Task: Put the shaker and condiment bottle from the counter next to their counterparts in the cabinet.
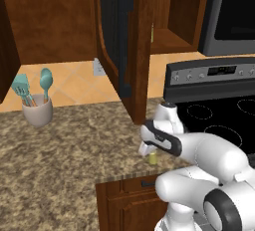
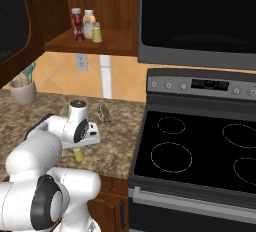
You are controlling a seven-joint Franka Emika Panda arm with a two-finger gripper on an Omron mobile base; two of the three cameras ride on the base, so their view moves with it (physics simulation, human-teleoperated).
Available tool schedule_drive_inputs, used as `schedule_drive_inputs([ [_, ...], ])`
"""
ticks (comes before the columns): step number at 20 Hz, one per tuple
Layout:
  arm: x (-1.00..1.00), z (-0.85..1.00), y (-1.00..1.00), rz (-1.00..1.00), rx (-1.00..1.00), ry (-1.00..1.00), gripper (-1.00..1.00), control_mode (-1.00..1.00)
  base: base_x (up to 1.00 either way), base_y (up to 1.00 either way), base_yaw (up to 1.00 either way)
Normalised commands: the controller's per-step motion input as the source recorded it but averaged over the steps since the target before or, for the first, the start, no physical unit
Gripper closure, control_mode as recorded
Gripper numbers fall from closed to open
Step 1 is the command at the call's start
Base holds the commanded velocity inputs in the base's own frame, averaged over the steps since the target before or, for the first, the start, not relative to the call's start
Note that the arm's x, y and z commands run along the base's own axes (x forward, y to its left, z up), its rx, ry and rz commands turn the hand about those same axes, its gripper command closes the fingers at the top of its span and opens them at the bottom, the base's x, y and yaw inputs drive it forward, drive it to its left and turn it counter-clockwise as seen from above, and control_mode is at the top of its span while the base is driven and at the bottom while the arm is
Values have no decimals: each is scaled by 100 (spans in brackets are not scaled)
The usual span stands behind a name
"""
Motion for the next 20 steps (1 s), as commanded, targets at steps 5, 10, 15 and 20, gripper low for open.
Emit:
schedule_drive_inputs([
  [5, 0, -10, 37, 0, -7, 0, 100, -100, 0, 0, 0],
  [10, 0, -15, -1, -2, 0, 0, 100, -100, 0, 0, 0],
  [15, 0, -9, -15, -3, 1, 0, 100, -100, 0, 0, 0],
  [20, 0, -5, -16, -3, 1, -1, 100, -100, 0, 0, 0],
])
